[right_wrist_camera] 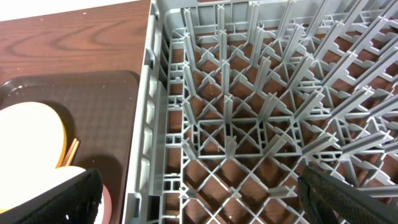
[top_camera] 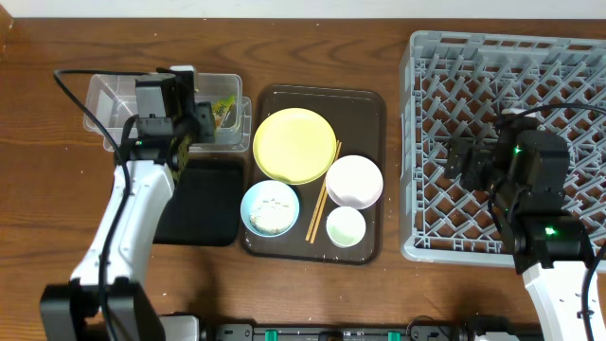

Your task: Sort waste into correct bins and load items into the dishwasher rack

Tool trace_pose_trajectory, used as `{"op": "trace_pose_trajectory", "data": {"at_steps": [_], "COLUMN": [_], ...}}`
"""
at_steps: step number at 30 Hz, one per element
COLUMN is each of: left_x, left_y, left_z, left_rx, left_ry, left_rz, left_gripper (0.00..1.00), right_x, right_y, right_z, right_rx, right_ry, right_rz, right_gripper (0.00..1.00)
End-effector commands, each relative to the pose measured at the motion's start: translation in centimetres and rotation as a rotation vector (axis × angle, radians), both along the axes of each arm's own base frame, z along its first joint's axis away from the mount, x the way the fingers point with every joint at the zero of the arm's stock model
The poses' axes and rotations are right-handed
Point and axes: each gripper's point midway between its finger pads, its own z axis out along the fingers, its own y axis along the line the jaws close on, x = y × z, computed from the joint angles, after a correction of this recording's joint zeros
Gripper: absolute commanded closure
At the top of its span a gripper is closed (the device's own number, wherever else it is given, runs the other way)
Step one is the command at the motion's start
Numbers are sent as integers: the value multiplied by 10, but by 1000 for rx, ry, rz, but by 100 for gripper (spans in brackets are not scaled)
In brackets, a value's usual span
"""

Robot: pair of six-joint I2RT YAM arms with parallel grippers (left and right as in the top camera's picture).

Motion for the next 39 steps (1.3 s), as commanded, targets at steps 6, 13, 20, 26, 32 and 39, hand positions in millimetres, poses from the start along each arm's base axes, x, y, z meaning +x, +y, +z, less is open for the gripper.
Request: {"op": "trace_pose_trajectory", "data": {"at_steps": [6,13,20,26,32,39], "left_x": [-51,-90,-114,-133,-155,-169], "left_y": [-44,-89,-132,-160,-186,-193], "left_z": [-18,-33,-44,-77,-113,-139], "left_rx": [-68,-204,-212,-164,-85,-30], "left_ry": [206,385,467,583,686,761], "left_rz": [-63,-29,-74,-74,-149,-173], "left_gripper": [48,48,48,48,49,73], "right_x": [2,2,1,0,-4,-5], "right_y": [3,3,4,4,3,3], "right_z": [8,8,7,6,1,-1], "right_rx": [-6,-6,-3,-4,-4,-4], "right_ry": [-20,-20,-13,-9,17,28], "right_rz": [17,17,20,20,20,20], "right_gripper": [1,1,2,2,2,3]}}
